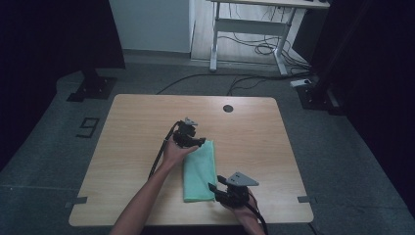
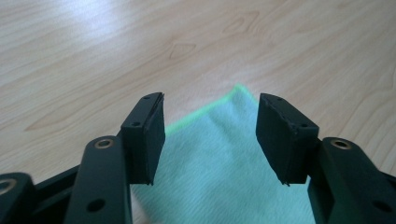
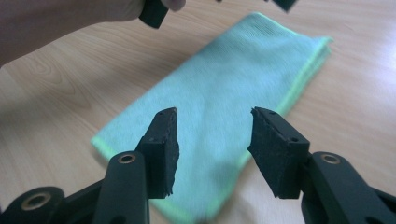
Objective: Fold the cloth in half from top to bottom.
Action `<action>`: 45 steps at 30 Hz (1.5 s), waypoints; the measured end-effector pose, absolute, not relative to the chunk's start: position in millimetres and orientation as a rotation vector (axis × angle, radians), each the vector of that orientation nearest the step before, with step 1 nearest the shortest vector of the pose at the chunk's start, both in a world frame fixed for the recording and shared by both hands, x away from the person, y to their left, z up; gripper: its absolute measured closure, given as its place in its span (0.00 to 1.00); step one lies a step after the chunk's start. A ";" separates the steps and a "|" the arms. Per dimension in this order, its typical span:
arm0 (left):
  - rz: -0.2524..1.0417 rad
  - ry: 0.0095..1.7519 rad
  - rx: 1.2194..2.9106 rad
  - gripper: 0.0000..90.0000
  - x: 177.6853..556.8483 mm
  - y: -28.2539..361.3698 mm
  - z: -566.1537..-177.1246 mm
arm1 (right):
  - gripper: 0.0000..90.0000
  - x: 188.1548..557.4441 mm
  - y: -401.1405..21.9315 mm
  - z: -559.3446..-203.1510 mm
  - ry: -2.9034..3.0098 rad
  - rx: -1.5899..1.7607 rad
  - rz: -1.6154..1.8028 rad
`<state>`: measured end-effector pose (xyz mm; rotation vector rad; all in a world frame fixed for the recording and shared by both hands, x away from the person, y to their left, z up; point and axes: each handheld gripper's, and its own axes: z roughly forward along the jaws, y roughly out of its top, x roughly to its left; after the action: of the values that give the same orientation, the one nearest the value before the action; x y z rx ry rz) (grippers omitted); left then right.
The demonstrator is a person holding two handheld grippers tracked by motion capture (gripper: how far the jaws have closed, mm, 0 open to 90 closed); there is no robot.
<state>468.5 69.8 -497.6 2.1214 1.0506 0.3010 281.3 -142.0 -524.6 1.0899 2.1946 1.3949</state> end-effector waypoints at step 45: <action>0.267 1.025 2.135 0.50 451.3 90.6 -510.9 | 0.52 292.3 -133.6 -539.1 2.339 1.088 1.270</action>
<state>451.3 90.6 -510.9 2.1350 1.0245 0.2667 292.3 -133.6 -539.1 1.0885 2.3390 1.2696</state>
